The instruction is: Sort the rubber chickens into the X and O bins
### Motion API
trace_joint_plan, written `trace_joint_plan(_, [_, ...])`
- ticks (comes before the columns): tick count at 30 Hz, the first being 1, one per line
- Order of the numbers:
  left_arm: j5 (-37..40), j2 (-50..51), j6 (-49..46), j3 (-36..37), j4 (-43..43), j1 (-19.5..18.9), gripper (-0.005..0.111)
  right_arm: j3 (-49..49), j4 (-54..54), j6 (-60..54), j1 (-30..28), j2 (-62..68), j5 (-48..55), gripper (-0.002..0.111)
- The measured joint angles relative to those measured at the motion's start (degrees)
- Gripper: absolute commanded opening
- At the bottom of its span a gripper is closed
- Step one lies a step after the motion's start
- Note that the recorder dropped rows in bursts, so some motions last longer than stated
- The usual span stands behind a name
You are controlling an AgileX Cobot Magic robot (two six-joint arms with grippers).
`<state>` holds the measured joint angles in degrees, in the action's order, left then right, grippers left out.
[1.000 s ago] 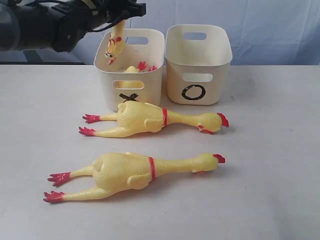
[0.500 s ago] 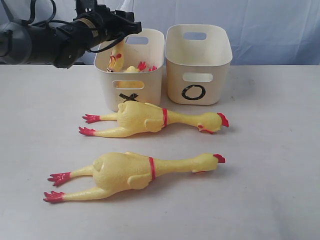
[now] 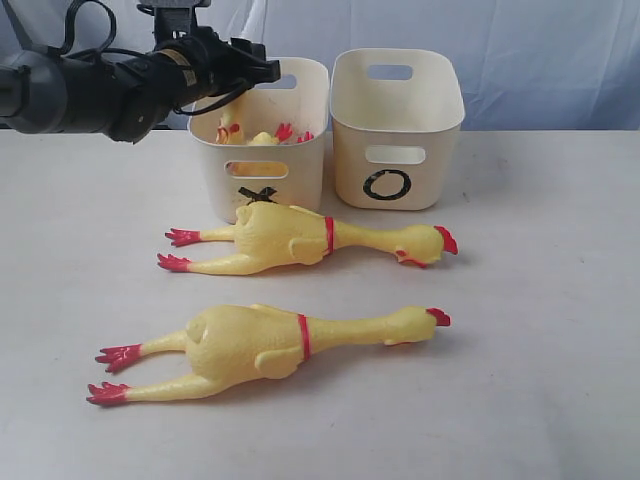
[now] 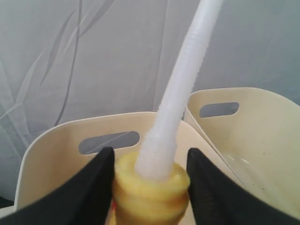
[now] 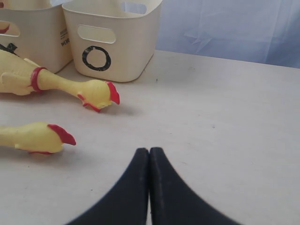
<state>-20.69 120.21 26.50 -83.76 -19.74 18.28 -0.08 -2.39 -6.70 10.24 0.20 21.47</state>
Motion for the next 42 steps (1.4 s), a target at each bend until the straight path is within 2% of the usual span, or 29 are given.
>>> trace_joint_plan(6, [0.0,0.0,0.12,0.0,0.0,0.0,0.064,0.0,0.0,0.0,0.0,0.0,0.0,-0.001])
trace_joint_plan(15, [1.06,0.0,0.23,0.0,0.0,0.0,0.064,0.0,0.0,0.0,0.0,0.0,0.0,-0.001])
trace_joint_plan(20, [4.39,-1.08,0.23,0.0,-0.12,0.0,0.063,0.0,0.0,0.0,0.0,0.0,0.0,-0.001])
trace_joint_plan(22, [7.46,-2.55,0.23,0.0,-0.12,0.0,0.059,0.0,0.0,0.0,0.0,0.0,0.0,-0.001])
trace_joint_plan(23, [9.07,-3.25,0.23,0.0,-0.12,0.0,0.052,0.0,0.0,0.0,0.0,0.0,0.0,-0.001])
trace_joint_plan(29, [25.46,-8.84,0.23,0.0,-0.59,0.0,0.0,0.0,0.0,0.0,0.0,0.0,0.0,-0.001])
trace_joint_plan(33, [36.78,-11.98,-1.91,0.0,-0.75,0.0,0.0,0.0,0.0,0.0,0.0,0.0,0.0,-0.001])
trace_joint_plan(35, [44.06,-14.21,-7.19,0.0,-0.2,0.0,0.0,0.0,0.0,0.0,0.0,0.0,0.0,-0.001])
trace_joint_plan(42, [51.28,-23.34,-18.56,6.65,7.92,0.0,0.0,0.0,0.0,0.0,0.0,0.0,0.0,-0.001])
